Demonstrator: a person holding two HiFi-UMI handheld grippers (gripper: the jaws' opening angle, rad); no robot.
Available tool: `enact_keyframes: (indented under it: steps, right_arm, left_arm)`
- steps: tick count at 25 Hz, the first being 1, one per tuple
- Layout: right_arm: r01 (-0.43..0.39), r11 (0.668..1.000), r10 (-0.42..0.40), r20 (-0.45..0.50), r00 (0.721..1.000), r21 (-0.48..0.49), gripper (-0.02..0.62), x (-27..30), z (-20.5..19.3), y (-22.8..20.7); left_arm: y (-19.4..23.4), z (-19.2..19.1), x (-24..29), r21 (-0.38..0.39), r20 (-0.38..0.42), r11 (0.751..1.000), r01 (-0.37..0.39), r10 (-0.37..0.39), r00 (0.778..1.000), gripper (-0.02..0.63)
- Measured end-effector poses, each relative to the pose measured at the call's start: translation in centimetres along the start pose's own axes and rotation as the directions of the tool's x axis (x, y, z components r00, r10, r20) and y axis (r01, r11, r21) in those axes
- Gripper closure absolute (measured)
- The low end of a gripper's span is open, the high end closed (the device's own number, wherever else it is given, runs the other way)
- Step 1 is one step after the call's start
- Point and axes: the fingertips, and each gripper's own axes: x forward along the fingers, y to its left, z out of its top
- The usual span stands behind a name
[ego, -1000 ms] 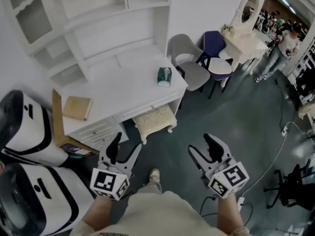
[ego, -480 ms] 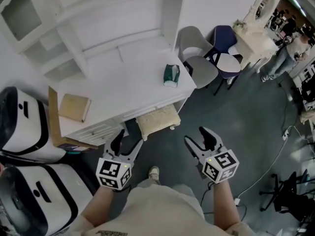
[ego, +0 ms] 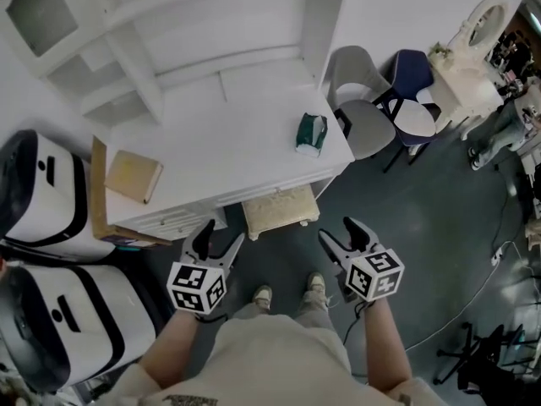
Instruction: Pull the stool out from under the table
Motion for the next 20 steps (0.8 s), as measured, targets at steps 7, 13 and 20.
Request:
enact_keyframes:
  steps: [7,13,20]
  right_arm:
    - [-0.057,0.998,0.058,-0.060,0.997,0.010,0.288,2.9,-0.2,-5.1]
    - [-0.103,0.995,0.104,-0.113,0.988,0.015,0.285,5.0,-1.0,-9.3]
    - [-0.157,0.988,0.153,-0.172,0.973,-0.010,0.278,7.2,-1.5,-11.8]
  left_arm:
    - [0.9,-0.4,3.3,-0.028,-0.024,0.987,-0.158,0.158,0.987,0.307]
    - [0.1,-1.1,5.9,-0.045,-0.056,0.971,-0.233,0.230,0.972,0.305]
    - [-0.7,-2.7,8.2,-0.088,-0.089,0.959,-0.270,0.263,0.961,0.305]
